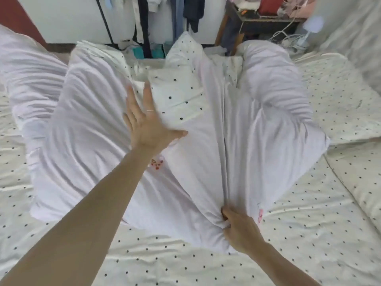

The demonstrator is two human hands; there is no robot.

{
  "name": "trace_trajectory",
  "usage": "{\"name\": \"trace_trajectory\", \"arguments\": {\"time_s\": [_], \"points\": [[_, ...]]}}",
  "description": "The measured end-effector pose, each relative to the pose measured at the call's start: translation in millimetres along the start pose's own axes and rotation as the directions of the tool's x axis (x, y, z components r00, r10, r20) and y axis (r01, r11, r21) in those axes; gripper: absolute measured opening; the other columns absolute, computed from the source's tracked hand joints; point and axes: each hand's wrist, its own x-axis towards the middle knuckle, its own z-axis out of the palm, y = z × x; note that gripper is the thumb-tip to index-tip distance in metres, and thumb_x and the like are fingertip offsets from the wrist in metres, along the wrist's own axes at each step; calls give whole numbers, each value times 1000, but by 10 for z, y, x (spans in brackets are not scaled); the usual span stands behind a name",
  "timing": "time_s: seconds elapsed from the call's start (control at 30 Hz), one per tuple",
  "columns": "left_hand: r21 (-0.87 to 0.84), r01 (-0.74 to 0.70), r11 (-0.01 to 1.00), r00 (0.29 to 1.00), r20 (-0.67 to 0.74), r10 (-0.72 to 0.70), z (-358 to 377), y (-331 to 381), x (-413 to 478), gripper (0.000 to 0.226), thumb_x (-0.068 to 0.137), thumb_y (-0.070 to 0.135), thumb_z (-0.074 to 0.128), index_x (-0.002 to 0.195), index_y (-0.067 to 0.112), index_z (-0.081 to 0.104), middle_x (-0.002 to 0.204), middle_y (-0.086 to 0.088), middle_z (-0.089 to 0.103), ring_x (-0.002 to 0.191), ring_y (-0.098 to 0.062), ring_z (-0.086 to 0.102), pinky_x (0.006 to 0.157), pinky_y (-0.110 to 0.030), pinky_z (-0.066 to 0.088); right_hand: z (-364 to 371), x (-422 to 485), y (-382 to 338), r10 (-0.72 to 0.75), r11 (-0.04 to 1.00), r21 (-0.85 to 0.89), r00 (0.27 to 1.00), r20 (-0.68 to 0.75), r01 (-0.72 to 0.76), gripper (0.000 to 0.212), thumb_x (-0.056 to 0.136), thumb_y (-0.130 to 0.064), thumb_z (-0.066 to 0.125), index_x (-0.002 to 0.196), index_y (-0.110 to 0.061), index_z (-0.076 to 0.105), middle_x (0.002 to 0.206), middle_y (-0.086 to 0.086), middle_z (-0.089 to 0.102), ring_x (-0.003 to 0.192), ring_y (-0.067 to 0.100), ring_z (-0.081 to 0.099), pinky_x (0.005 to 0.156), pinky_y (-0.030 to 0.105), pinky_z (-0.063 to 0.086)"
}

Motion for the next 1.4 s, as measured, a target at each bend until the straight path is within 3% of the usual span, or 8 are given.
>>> {"name": "trace_trajectory", "arguments": {"time_s": [0.27,0.47,0.6,0.7,0.8,1.03,1.17,1.4], "points": [[283,-483,829,816,490,307,541,112,-1094,53,65,64,63,100,24,66,87,3,72,93,-27,66,96,-38,39,109,-83,199,188,976,22,893,409,-216,14,82,-25,51,94,-29,57,111,-3,52,105,31,58,66,28,43],[152,-567,809,686,632,361,561,-116,-1909,16,61,42,55,68,28,51,62,7,67,68,-21,66,73,-27,37,-949,304,-300,299,862,485,920,-255,-146,55,81,-74,40,95,-25,60,98,-8,65,95,20,61,79,34,46],[145,-536,832,680,658,324,365,-61,-1891,20,61,41,58,69,30,43,68,6,68,73,-20,65,74,-25,38,-1271,511,-1138,-9,911,410,995,-96,48,110,53,-93,54,145,-40,21,150,-4,32,131,19,39,103,45,41],[206,-502,840,720,637,275,140,-73,-1909,24,64,45,59,69,26,47,73,7,68,78,-19,63,72,-25,31,-1257,634,-1478,-87,965,247,996,-10,87,124,65,-57,76,147,-44,-16,153,11,25,134,36,37,102,53,42],[212,-361,908,735,664,138,-98,-218,-2059,32,59,54,60,67,24,51,68,11,60,76,-18,58,69,-18,32,-1169,635,-1458,4,981,194,999,-49,6,96,79,-8,58,151,-31,-1,96,6,52,78,24,60,68,40,55],[-149,597,788,668,636,-386,-583,-517,-1690,15,77,33,67,89,30,59,85,3,70,75,-21,68,67,-32,43,-954,-7,-660,112,992,72,985,-134,-103,43,68,-25,44,110,-32,42,75,-5,50,70,23,48,56,31,37],[88,539,838,826,142,-546,-564,-408,-1198,80,69,67,61,126,19,32,119,-7,44,107,-36,55,79,-44,45,-945,-524,-148,302,947,141,950,-79,-289,13,70,-22,46,82,-25,42,72,-3,55,65,18,49,54,29,35],[-321,704,634,709,376,-597,-231,-346,-1158,68,70,16,76,130,16,45,109,-7,63,90,-28,60,77,-39,51,-749,-1258,186,400,911,125,916,-24,-394,17,74,-20,45,89,-27,44,75,-7,53,73,23,53,60,32,38]]}}
